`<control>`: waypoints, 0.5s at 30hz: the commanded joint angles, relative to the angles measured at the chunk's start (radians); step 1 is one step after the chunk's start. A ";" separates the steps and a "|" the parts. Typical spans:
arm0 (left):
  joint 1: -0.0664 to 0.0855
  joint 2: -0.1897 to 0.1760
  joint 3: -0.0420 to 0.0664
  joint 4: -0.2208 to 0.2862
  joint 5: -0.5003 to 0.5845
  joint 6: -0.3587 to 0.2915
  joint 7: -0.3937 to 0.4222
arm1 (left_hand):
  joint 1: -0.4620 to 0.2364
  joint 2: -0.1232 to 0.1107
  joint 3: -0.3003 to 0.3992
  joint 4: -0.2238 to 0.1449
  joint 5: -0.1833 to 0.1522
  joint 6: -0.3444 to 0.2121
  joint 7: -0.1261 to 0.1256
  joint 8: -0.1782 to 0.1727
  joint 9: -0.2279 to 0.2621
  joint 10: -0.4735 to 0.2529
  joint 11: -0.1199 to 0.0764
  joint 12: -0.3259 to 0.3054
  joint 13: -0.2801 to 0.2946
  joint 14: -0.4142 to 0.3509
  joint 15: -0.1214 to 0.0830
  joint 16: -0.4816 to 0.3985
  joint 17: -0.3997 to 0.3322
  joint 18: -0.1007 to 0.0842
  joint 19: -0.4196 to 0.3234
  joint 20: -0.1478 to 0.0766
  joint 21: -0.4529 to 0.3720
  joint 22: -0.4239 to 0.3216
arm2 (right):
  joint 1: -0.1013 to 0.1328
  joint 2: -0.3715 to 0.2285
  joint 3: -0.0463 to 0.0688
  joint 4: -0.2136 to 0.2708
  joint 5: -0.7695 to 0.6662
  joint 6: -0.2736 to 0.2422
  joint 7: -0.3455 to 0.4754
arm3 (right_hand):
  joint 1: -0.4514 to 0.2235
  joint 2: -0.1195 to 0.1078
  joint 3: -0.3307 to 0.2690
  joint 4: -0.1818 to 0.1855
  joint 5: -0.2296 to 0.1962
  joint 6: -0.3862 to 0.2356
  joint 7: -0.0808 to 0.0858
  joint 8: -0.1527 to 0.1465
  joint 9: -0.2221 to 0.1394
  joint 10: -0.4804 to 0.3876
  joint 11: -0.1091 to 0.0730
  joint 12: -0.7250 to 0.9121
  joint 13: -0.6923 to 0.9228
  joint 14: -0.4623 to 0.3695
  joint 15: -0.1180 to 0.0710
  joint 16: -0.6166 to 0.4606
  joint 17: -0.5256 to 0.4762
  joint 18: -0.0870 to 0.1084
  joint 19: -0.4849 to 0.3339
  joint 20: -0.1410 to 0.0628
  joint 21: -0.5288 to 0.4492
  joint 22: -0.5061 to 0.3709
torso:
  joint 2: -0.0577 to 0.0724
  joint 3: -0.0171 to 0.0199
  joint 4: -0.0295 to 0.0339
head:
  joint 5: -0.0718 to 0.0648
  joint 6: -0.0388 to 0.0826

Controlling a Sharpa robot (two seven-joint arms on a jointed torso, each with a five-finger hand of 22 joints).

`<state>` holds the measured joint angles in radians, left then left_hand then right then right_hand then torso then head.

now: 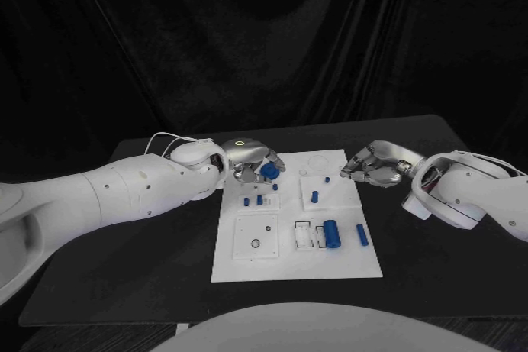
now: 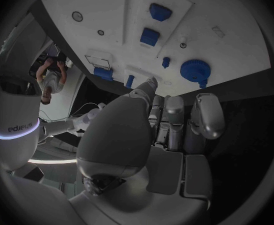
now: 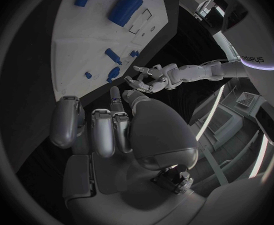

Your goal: Assemble the parts on the task board

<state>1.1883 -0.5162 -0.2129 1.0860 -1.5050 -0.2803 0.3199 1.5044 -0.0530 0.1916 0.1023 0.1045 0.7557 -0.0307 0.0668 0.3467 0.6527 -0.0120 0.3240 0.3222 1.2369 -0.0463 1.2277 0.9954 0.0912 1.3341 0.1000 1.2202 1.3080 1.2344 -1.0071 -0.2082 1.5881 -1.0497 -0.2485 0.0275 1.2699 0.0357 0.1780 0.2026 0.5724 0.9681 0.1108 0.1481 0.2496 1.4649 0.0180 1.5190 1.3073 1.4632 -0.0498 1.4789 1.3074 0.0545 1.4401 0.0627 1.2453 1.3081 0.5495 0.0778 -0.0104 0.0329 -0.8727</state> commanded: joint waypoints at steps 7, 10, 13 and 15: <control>-0.026 0.039 0.001 -0.052 -0.112 -0.022 0.021 | -0.028 0.000 -0.016 0.009 -0.027 0.039 0.019 0.011 -0.021 0.041 0.008 0.006 -0.017 0.014 -0.001 0.011 0.000 -0.013 0.012 0.002 0.003 0.158 | -0.003 0.007 0.001 -0.003 0.000 0.008 0.003 | 0.002 -0.004 -0.001 -0.003 0.004 -0.004 -0.001 -0.004 0.001 0.040 0.009 -0.004 0.154 0.076 0.007 -0.001 0.112 0.018 -0.004 0.002 -0.001 0.166 | 0.002 -0.0013 -0.0023 | 0.006 0.000; -0.031 0.047 0.001 -0.060 -0.113 -0.016 0.017 | -0.028 0.002 -0.016 0.010 -0.028 0.047 0.023 0.014 -0.023 0.047 0.007 0.007 -0.018 0.015 -0.001 0.013 -0.001 -0.013 0.013 0.002 0.004 0.159 | -0.003 0.008 0.001 -0.005 0.000 0.011 0.003 | 0.002 -0.004 -0.001 -0.003 0.004 -0.004 -0.001 -0.004 0.001 0.040 0.009 -0.004 0.154 0.076 0.007 -0.001 0.112 0.018 -0.004 0.002 -0.001 0.166 | 0.001 0.0006 -0.0013 | 0.006 0.000; -0.036 0.057 0.001 -0.071 -0.114 -0.007 0.013 | -0.028 0.003 -0.016 0.010 -0.027 0.051 0.023 0.015 -0.025 0.051 0.008 0.008 -0.019 0.013 -0.001 0.012 -0.003 -0.013 0.012 0.002 0.002 0.158 | -0.003 0.010 0.001 -0.007 0.000 0.013 0.004 | 0.002 -0.004 0.000 -0.003 0.004 -0.005 -0.002 -0.004 0.001 0.039 0.009 -0.004 0.153 0.076 0.007 -0.001 0.112 0.018 -0.004 0.002 -0.001 0.166 | 0.000 0.0011 -0.0005 | 0.005 0.000; -0.040 0.066 0.001 -0.083 -0.114 -0.003 0.011 | -0.028 0.004 -0.016 0.010 -0.026 0.052 0.024 0.016 -0.025 0.053 0.008 0.008 -0.019 0.013 -0.001 0.012 -0.004 -0.013 0.012 0.002 0.002 0.158 | -0.004 0.011 0.001 -0.008 0.000 0.014 0.004 | 0.002 -0.004 0.000 -0.003 0.004 -0.005 -0.002 -0.004 0.001 0.039 0.009 -0.004 0.153 0.076 0.007 -0.001 0.112 0.018 -0.004 0.002 -0.001 0.166 | -0.001 0.0009 -0.0008 | 0.007 0.000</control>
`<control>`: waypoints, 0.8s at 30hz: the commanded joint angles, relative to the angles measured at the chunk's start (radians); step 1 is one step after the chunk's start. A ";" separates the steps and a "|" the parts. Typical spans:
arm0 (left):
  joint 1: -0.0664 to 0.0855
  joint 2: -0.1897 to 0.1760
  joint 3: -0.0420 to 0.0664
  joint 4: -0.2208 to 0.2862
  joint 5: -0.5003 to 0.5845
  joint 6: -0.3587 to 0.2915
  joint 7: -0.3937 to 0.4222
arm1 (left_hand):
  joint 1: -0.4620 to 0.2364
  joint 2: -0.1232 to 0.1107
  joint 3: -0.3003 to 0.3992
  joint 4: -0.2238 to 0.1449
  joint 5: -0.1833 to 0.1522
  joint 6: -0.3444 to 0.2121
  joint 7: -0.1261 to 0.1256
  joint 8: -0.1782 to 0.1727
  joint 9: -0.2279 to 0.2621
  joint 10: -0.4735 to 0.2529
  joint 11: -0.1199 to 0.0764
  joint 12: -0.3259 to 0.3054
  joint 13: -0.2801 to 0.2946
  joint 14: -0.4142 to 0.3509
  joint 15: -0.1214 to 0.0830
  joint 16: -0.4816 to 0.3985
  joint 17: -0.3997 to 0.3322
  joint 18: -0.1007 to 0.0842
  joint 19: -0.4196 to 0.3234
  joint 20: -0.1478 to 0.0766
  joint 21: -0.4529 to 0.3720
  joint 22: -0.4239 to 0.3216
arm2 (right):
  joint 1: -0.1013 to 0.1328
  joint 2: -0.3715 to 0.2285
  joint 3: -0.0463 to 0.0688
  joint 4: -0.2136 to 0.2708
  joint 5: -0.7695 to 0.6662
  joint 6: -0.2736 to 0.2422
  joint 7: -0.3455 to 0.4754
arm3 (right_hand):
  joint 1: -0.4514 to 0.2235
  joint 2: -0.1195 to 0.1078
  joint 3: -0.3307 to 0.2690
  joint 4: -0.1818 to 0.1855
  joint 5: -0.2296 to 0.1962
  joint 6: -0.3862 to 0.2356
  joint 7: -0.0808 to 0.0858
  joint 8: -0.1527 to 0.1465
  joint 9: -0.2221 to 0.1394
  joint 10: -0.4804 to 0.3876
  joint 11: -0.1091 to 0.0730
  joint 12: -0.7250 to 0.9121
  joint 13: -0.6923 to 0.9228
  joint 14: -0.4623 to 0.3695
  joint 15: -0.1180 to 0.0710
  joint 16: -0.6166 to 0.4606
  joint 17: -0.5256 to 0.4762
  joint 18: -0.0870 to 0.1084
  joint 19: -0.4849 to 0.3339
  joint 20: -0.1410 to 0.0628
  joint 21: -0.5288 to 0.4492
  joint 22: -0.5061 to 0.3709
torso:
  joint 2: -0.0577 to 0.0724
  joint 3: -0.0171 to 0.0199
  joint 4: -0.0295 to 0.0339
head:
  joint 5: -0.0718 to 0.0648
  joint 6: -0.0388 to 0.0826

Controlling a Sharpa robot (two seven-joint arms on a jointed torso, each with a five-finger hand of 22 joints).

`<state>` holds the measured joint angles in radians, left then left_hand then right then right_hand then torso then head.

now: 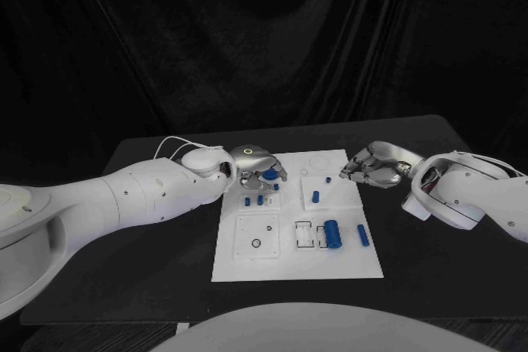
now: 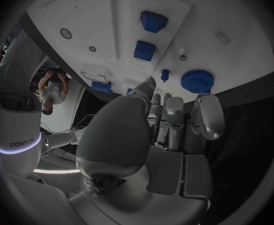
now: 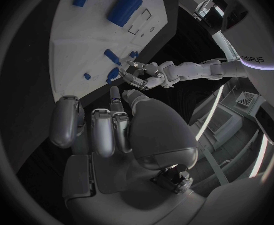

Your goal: Assemble the parts on the task board

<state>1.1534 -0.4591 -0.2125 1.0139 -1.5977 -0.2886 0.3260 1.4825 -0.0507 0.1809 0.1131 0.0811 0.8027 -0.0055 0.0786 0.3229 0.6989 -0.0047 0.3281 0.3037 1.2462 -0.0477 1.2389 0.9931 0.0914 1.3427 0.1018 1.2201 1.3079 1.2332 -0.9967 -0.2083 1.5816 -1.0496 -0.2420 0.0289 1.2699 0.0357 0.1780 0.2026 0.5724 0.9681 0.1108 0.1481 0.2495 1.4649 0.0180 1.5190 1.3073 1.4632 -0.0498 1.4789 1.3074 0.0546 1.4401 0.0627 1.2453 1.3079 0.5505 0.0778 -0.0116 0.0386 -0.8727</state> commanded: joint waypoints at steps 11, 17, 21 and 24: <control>-0.024 0.045 0.001 -0.066 -0.022 0.006 -0.005 | -0.002 0.004 0.002 -0.002 0.026 0.022 0.004 0.007 -0.013 0.043 0.010 0.010 -0.008 0.001 0.004 0.003 -0.007 -0.013 0.005 0.000 0.001 0.159 | -0.003 0.000 0.001 0.000 0.000 0.017 -0.001 | 0.001 -0.003 0.001 -0.003 0.004 -0.005 -0.002 -0.005 0.001 0.036 0.009 -0.007 0.148 0.075 0.007 -0.003 0.109 0.018 -0.006 0.002 -0.005 0.165 | -0.001 0.0008 0.0007 | -0.001 0.000; -0.027 0.055 0.001 -0.081 -0.022 0.011 -0.012 | 0.006 0.003 0.011 -0.006 0.040 0.031 0.006 0.009 -0.018 0.058 0.010 0.008 -0.014 0.001 0.005 0.005 -0.010 -0.013 0.005 0.000 0.001 0.159 | -0.003 0.001 0.001 -0.001 0.000 0.022 -0.003 | 0.001 -0.003 0.001 -0.003 0.004 -0.005 -0.002 -0.005 0.001 0.036 0.009 -0.007 0.148 0.075 0.007 -0.003 0.109 0.018 -0.006 0.002 -0.005 0.165 | -0.001 0.0004 -0.0002 | -0.003 0.000; -0.028 0.061 0.001 -0.089 -0.022 0.018 -0.020 | 0.014 0.002 0.021 -0.009 0.055 0.035 0.009 0.008 -0.023 0.069 0.010 0.003 -0.020 0.001 0.005 0.006 -0.012 -0.014 0.006 0.000 0.001 0.159 | -0.003 0.002 0.001 -0.001 0.000 0.025 -0.004 | 0.001 -0.003 0.001 -0.004 0.005 -0.004 -0.002 -0.005 0.001 0.035 0.009 -0.007 0.147 0.075 0.007 -0.002 0.109 0.019 -0.007 0.002 -0.007 0.164 | -0.001 0.0007 0.0003 | -0.002 0.000; -0.029 0.066 0.001 -0.095 -0.022 0.024 -0.025 | 0.016 0.003 0.027 -0.010 0.060 0.040 0.012 0.009 -0.026 0.076 0.010 0.001 -0.024 0.001 0.005 0.006 -0.014 -0.014 0.007 -0.001 0.002 0.159 | -0.003 0.002 0.001 -0.001 0.000 0.027 -0.004 | 0.001 -0.003 0.001 -0.004 0.005 -0.004 -0.002 -0.005 0.001 0.035 0.009 -0.007 0.147 0.075 0.007 -0.002 0.109 0.019 -0.007 0.002 -0.007 0.164 | -0.001 0.0009 0.0004 | -0.001 0.000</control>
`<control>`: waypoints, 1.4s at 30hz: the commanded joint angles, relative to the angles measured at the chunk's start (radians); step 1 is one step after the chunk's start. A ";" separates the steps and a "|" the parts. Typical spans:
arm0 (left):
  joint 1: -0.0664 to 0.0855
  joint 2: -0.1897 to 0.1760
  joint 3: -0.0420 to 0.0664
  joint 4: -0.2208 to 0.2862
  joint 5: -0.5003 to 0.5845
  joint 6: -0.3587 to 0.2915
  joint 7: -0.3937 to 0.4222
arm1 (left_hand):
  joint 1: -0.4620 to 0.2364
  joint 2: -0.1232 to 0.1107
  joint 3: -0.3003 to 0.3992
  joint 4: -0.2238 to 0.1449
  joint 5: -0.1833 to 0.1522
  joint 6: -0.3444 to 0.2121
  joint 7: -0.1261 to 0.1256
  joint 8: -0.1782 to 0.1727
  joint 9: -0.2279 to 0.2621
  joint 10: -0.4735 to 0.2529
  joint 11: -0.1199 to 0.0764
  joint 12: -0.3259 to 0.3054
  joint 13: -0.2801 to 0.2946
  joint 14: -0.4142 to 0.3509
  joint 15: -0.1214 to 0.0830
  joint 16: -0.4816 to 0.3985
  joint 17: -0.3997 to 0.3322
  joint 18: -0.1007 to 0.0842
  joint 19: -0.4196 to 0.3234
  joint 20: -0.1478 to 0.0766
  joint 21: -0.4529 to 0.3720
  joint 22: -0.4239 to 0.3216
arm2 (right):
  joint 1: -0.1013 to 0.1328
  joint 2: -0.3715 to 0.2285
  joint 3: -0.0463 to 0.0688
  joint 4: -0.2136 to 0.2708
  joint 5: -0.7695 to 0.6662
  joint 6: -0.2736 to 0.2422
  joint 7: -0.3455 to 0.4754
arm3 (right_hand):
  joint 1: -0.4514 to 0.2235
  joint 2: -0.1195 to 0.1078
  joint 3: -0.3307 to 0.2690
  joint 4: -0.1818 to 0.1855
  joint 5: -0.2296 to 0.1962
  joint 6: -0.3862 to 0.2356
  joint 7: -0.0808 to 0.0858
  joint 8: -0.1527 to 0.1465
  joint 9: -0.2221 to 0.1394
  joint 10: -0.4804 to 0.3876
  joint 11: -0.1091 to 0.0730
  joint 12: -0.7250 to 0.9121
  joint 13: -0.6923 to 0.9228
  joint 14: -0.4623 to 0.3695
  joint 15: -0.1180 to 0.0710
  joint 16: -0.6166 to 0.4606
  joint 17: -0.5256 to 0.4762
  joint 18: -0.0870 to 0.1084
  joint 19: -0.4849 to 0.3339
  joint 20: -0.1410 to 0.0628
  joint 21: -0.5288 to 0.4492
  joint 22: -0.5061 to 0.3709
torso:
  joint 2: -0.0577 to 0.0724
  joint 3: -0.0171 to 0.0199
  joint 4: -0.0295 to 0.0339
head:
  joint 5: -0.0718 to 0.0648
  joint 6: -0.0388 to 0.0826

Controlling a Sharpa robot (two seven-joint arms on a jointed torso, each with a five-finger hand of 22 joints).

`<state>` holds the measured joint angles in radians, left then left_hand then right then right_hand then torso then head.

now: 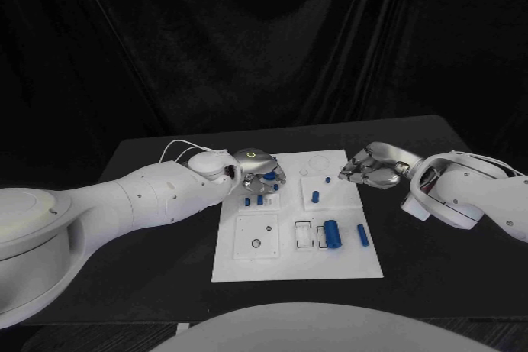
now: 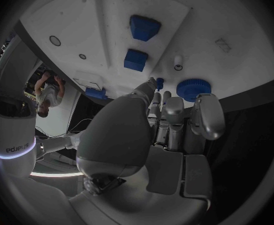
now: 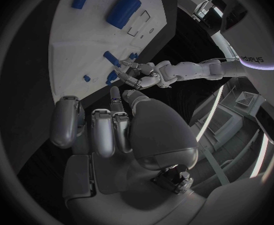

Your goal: Assemble the parts on the task board

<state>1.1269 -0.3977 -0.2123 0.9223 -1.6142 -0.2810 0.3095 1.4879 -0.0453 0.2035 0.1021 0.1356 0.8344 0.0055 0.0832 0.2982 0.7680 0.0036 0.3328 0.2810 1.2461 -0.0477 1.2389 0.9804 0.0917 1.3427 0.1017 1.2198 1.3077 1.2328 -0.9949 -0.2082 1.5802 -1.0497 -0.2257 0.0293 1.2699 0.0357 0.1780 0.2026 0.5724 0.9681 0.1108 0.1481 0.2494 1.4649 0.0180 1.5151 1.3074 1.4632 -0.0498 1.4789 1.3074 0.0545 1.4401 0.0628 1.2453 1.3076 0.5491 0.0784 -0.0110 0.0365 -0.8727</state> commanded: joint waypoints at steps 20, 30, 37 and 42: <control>-0.018 0.024 0.001 -0.030 -0.006 -0.002 0.002 | 0.012 -0.007 0.078 0.003 0.046 0.113 0.016 0.039 -0.006 0.131 -0.010 -0.018 -0.032 0.016 0.000 0.020 0.000 -0.018 0.023 -0.004 0.023 0.166 | -0.005 0.004 0.001 -0.003 0.000 0.018 -0.006 | 0.001 -0.002 0.002 -0.004 0.004 -0.004 -0.002 -0.005 0.002 0.034 0.009 -0.004 0.145 0.075 0.007 -0.004 0.107 0.020 -0.008 0.002 -0.010 0.163 | 0.000 -0.0003 -0.0001 | -0.001 0.000; -0.027 0.023 0.001 -0.034 -0.006 -0.080 0.002 | 0.022 -0.001 0.094 -0.021 0.046 0.170 0.039 0.059 0.005 0.264 -0.006 0.007 -0.018 0.097 -0.006 0.071 0.070 -0.033 0.080 -0.012 0.102 0.187 | -0.007 0.004 0.001 -0.003 0.000 0.018 -0.006 | 0.001 -0.002 0.002 -0.004 0.004 -0.004 -0.002 -0.005 0.002 0.034 0.009 -0.004 0.145 0.074 0.007 -0.005 0.105 0.020 -0.008 0.002 -0.011 0.163 | 0.000 0.0001 -0.0001 | 0.000 0.000; -0.028 0.004 0.001 -0.016 -0.006 -0.129 0.011 | 0.025 0.000 0.095 -0.031 0.044 0.207 0.049 0.072 0.012 0.301 -0.003 -0.008 -0.021 0.118 -0.008 0.072 0.074 -0.037 0.094 -0.018 0.118 0.191 | -0.007 0.003 0.001 -0.003 0.000 0.019 -0.006 | 0.001 -0.001 0.003 -0.005 0.004 -0.003 -0.002 -0.004 0.002 0.034 0.009 -0.005 0.144 0.074 0.007 -0.005 0.104 0.020 -0.009 0.002 -0.013 0.163 | 0.001 0.0000 0.0003 | -0.002 0.000; -0.024 -0.032 0.001 0.029 -0.006 -0.156 0.018 | 0.018 -0.007 0.094 -0.026 0.023 0.200 0.046 0.060 0.008 0.283 -0.003 -0.058 -0.041 0.112 -0.008 0.050 0.045 -0.032 0.085 -0.025 0.099 0.185 | -0.007 0.003 0.001 -0.004 0.000 0.025 -0.008 | 0.001 0.000 0.004 -0.005 0.004 -0.002 -0.003 -0.004 0.002 0.033 0.008 -0.006 0.143 0.074 0.007 -0.006 0.103 0.020 -0.009 0.002 -0.014 0.162 | 0.000 0.0001 0.0002 | 0.000 0.000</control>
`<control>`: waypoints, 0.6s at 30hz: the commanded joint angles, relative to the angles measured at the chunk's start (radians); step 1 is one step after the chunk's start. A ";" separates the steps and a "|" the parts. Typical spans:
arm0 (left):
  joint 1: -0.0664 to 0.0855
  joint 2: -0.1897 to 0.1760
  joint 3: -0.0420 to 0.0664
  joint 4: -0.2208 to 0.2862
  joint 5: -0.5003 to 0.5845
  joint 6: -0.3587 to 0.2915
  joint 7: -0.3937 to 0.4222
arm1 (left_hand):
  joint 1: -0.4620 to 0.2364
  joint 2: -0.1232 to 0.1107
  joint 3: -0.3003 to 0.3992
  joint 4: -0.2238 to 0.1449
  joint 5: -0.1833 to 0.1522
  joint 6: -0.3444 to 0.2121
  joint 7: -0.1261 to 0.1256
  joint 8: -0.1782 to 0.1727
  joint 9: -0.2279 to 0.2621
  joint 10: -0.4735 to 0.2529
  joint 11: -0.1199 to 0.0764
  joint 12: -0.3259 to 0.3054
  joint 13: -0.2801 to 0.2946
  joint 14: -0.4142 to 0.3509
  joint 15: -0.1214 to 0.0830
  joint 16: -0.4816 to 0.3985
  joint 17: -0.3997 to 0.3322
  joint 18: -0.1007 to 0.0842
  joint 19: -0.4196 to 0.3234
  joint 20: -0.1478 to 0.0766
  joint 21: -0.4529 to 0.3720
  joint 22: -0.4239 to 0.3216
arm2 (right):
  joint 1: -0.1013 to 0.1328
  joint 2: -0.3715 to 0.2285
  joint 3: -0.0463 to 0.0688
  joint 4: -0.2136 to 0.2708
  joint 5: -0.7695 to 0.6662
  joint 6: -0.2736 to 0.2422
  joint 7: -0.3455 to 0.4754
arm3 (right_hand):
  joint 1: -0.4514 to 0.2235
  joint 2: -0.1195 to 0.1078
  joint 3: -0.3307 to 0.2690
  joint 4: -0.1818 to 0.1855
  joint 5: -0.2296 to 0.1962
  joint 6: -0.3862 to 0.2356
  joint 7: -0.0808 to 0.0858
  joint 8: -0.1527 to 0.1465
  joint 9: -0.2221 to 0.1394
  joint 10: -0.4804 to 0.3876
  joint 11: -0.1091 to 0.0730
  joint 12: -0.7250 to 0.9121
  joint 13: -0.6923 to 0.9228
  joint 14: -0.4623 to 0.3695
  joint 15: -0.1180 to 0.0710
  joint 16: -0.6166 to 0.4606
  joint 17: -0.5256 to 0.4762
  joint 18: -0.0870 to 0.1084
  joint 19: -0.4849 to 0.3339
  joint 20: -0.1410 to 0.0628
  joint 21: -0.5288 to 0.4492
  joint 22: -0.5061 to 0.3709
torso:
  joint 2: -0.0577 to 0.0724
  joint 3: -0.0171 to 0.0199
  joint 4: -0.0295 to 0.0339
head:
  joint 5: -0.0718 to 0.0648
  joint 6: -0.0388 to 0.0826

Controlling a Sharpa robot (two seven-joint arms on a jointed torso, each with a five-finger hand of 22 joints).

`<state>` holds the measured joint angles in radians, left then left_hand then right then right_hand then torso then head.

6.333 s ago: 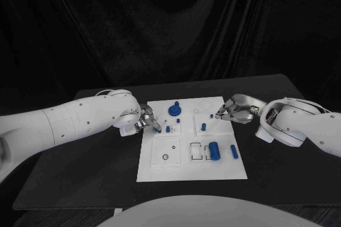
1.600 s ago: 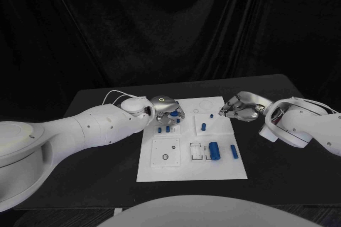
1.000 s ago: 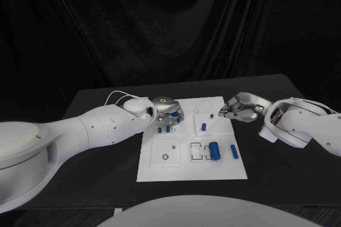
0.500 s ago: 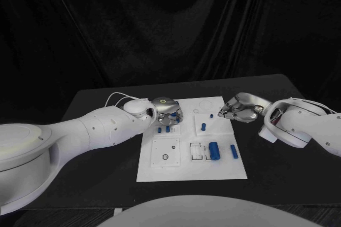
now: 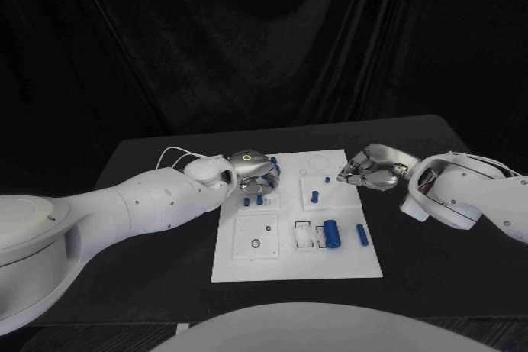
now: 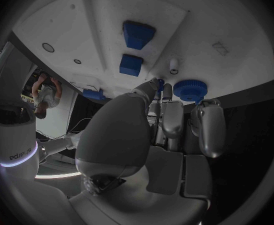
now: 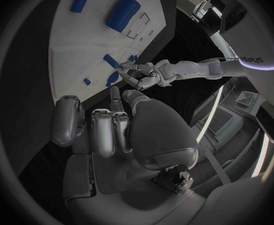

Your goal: Assemble the parts on the task board

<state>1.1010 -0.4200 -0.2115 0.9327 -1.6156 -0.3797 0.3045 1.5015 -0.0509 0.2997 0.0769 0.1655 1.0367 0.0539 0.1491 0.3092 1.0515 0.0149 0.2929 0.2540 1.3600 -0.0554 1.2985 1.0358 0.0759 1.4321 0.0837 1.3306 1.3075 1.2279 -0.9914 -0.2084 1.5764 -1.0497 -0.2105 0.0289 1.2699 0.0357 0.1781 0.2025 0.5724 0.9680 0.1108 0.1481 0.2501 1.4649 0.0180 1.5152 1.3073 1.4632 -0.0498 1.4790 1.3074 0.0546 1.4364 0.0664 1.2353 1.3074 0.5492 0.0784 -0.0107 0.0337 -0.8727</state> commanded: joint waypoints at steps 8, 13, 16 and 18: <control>0.043 -0.089 0.001 0.124 -0.004 -0.047 0.022 | -0.007 -0.007 -0.007 0.009 -0.032 -0.009 -0.006 -0.016 -0.006 -0.002 -0.017 -0.041 -0.021 -0.001 -0.001 -0.015 -0.014 -0.016 -0.008 -0.008 -0.018 0.184 | -0.003 0.001 0.001 -0.005 0.000 0.020 -0.011 | 0.001 0.001 0.005 -0.005 0.004 -0.001 -0.003 -0.003 0.002 0.033 0.008 -0.006 0.142 0.074 0.006 -0.006 0.104 0.020 -0.006 -0.002 -0.004 0.163 | 0.000 0.0000 0.0006 | 0.005 0.000; 0.057 -0.131 0.001 0.169 -0.004 -0.025 0.023 | -0.007 -0.010 -0.007 0.013 -0.041 -0.016 -0.008 -0.022 -0.008 -0.008 -0.017 -0.053 -0.025 -0.001 -0.001 -0.014 -0.012 -0.016 -0.008 -0.008 -0.019 0.183 | -0.003 0.004 0.001 -0.009 0.000 0.026 -0.013 | 0.001 0.001 0.005 -0.005 0.004 -0.001 -0.003 -0.003 0.002 0.033 0.008 -0.006 0.142 0.074 0.006 -0.006 0.104 0.020 -0.006 -0.002 -0.004 0.163 | -0.001 0.0000 0.0006 | 0.004 0.000; 0.060 -0.146 0.001 0.177 -0.004 -0.001 0.023 | -0.007 -0.010 -0.006 0.015 -0.045 -0.017 -0.008 -0.024 -0.009 -0.011 -0.018 -0.059 -0.027 -0.002 -0.001 -0.017 -0.016 -0.015 -0.011 -0.008 -0.024 0.182 | -0.003 0.006 0.001 -0.011 0.000 0.029 -0.014 | 0.001 0.001 0.005 -0.005 0.004 -0.001 -0.003 -0.003 0.002 0.033 0.008 -0.006 0.142 0.074 0.006 -0.006 0.104 0.020 -0.006 -0.002 -0.004 0.163 | -0.002 0.0004 0.0000 | 0.006 0.000; 0.061 -0.152 0.001 0.177 -0.004 0.013 0.022 | -0.007 -0.010 -0.006 0.015 -0.046 -0.017 -0.008 -0.024 -0.009 -0.012 -0.018 -0.061 -0.028 -0.003 -0.001 -0.018 -0.018 -0.015 -0.011 -0.008 -0.024 0.182 | -0.003 0.006 0.001 -0.011 0.000 0.031 -0.015 | 0.000 0.001 0.005 -0.006 0.004 0.001 -0.003 -0.003 0.002 0.031 0.008 -0.007 0.140 0.073 0.006 -0.007 0.101 0.021 -0.007 -0.002 -0.006 0.162 | -0.002 0.0008 0.0004 | 0.007 0.000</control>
<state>1.1591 -0.5716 -0.2117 1.1068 -1.6163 -0.4001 0.3116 1.4961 -0.0564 0.2921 0.0862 0.1236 1.0272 0.0444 0.1294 0.3014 1.0449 -0.0019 0.2349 0.2271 1.3599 -0.0553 1.2846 1.0198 0.0762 1.4247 0.0764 1.3103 1.3074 1.2273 -0.9855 -0.2082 1.5660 -1.0497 -0.1931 0.0273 1.2699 0.0357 0.1807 0.1999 0.5723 0.9681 0.1108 0.1481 0.2510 1.4649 0.0180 1.5128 1.3073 1.4632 -0.0498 1.4755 1.3074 0.0546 1.4365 0.0664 1.2353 1.3073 0.5479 0.0784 -0.0102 0.0389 -0.8727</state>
